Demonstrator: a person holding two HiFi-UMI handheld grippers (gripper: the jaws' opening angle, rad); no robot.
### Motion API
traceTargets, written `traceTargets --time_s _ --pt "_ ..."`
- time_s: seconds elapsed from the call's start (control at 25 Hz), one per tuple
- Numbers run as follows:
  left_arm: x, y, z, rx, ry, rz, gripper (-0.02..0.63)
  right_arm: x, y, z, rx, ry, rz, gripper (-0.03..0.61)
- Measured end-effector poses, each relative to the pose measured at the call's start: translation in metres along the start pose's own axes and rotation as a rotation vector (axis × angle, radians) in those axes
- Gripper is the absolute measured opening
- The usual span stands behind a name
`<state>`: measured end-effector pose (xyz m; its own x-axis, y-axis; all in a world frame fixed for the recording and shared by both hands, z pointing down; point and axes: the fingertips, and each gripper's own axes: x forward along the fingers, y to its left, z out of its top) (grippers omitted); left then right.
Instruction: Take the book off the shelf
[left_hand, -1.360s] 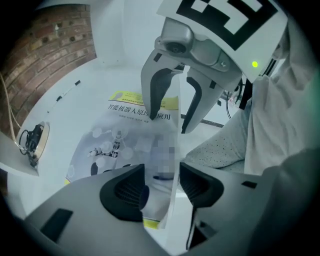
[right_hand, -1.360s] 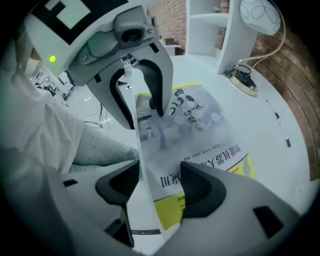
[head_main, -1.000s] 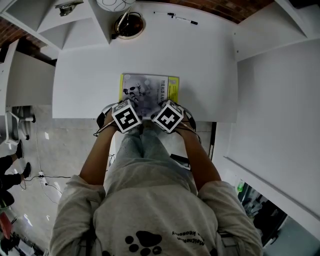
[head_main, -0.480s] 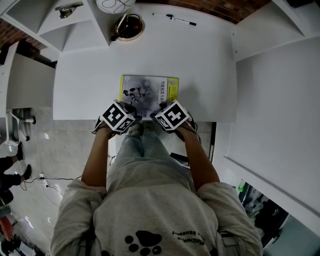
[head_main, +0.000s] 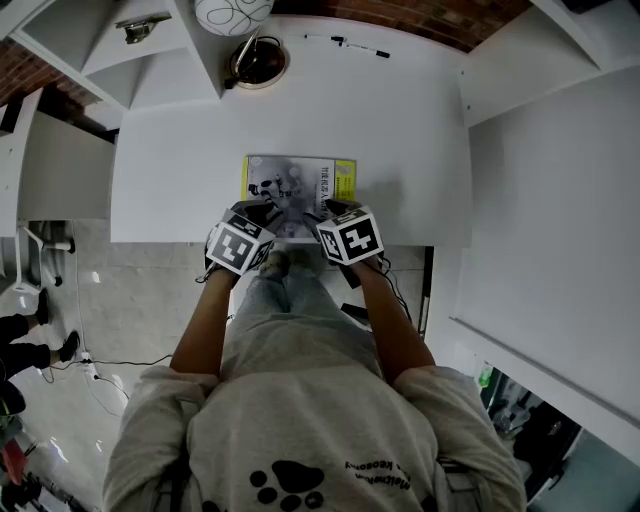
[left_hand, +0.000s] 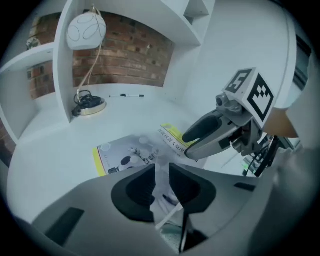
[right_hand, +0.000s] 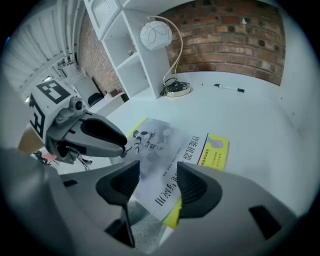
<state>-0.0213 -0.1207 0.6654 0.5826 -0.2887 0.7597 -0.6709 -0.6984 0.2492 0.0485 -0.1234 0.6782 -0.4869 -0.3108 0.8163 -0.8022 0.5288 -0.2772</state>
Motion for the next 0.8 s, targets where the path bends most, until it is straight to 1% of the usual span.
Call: traceTargets --time_s 0.08,0.16,0.32,0.36,0.4,0.48,0.6,0.64,0.8 --pt "-0.002 -0.001 0.007 -0.002 -0.048 0.030 0.079 -0.004 0.000 0.008 0.009 -0.051 -0.026 0.244" --pt "-0.007 -0.002 0.017 0.009 -0.094 0.081 0.067 -0.010 0.000 0.015 0.016 -0.105 -0.055 0.219" --pt "-0.017 -0.005 0.041 0.083 -0.190 0.197 0.055 -0.025 -0.005 0.029 -0.005 -0.198 -0.148 0.117" --pt "-0.021 -0.006 0.047 0.084 -0.218 0.215 0.047 -0.029 -0.006 0.032 -0.011 -0.220 -0.166 0.085" --pt "-0.025 -0.007 0.052 0.080 -0.244 0.231 0.041 -0.033 -0.005 0.036 -0.018 -0.240 -0.180 0.067" --pt "-0.034 -0.010 0.061 0.092 -0.282 0.265 0.023 -0.042 -0.003 0.043 -0.039 -0.283 -0.207 0.050" --pt "-0.049 -0.017 0.076 0.154 -0.328 0.316 0.011 -0.061 0.001 0.057 -0.073 -0.358 -0.250 0.029" --pt "-0.054 -0.020 0.081 0.160 -0.349 0.326 0.010 -0.068 0.003 0.063 -0.080 -0.388 -0.261 0.024" --pt "-0.080 -0.027 0.101 0.111 -0.444 0.346 0.009 -0.104 0.018 0.086 -0.123 -0.515 -0.294 0.018"
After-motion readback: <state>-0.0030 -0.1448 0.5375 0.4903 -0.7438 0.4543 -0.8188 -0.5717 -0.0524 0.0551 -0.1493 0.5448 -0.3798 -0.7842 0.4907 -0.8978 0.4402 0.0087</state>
